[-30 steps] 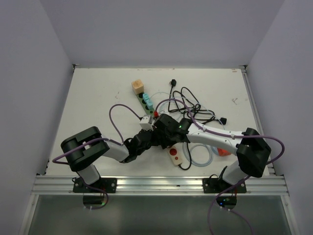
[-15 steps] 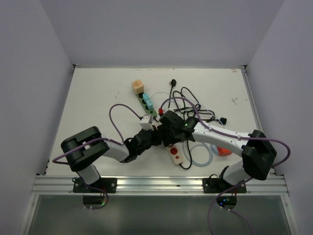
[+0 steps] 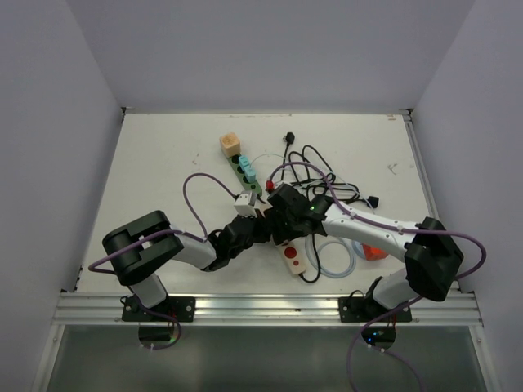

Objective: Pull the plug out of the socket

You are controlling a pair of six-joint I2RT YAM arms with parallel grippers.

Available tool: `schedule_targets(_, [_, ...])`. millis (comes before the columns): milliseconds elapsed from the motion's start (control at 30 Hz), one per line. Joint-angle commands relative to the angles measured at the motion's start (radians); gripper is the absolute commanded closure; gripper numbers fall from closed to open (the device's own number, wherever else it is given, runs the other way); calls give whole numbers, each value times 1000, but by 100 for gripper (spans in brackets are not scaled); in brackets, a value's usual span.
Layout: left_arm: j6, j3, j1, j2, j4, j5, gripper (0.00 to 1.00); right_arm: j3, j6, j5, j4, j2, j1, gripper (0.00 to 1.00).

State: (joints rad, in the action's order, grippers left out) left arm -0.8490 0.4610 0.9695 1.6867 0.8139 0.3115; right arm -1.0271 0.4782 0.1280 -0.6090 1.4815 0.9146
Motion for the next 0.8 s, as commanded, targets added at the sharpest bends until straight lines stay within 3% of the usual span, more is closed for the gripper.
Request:
schedule_targets(0, [62, -42, -2, 88, -326, 15, 100, -123, 53, -39, 84, -21, 53, 100])
schedule_targets(367, [65, -36, -2, 93, -329, 12, 100, -156, 48, -8, 66, 20, 83, 100])
schedule_targets(633, [65, -38, -2, 93, -329, 12, 100, -47, 46, -123, 107, -75, -63, 100])
schedule_targets(767, [64, -33, -2, 97, -332, 12, 100, -34, 45, -123, 109, -76, -74, 100])
